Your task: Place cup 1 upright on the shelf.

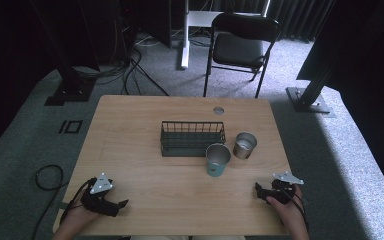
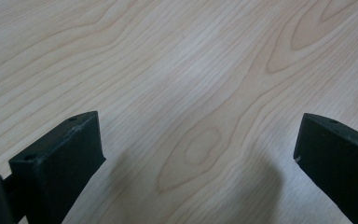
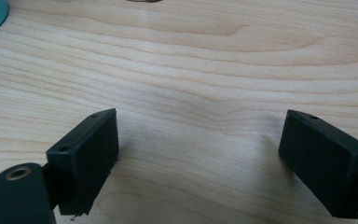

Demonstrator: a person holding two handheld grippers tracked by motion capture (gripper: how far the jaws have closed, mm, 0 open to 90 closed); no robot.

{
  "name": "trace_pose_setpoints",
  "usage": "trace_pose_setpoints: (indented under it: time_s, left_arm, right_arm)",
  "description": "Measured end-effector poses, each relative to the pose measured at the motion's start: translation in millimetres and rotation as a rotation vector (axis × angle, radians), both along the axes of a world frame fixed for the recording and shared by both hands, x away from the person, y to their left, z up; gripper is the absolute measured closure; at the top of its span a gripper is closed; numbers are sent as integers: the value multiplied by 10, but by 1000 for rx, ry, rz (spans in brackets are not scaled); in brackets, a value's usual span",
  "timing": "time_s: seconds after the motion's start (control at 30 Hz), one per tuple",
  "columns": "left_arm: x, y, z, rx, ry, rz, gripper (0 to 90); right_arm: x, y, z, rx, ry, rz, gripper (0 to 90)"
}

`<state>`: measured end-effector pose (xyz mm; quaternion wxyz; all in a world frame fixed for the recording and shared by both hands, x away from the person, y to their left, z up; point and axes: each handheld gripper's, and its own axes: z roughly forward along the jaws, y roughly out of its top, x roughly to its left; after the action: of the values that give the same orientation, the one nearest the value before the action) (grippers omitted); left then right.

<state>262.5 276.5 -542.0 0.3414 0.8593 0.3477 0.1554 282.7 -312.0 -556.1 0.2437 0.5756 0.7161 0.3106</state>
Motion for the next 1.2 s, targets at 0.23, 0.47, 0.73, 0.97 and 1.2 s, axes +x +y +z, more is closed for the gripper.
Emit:
trace_pose_setpoints:
  time_s: [0.23,0.47,0.73,0.97,1.2]
  left_arm:
    - [22,-84,48,-24,-16,-24,18]
    - [73,-207,49,-33,-3,-62,18]
    - [126,-341,67,-56,-2,-95,18]
    - [183,-488,95,-58,-11,-123,18]
    - [235,-633,125,-59,-14,-161,18]
  right_arm:
    - [0,0,0,0,0,0,115]
    - [0,0,0,0,0,0,115]
    - [0,0,0,0,0,0,115]
    - [0,0,0,0,0,0,115]
    - [0,0,0,-1,0,0,115]
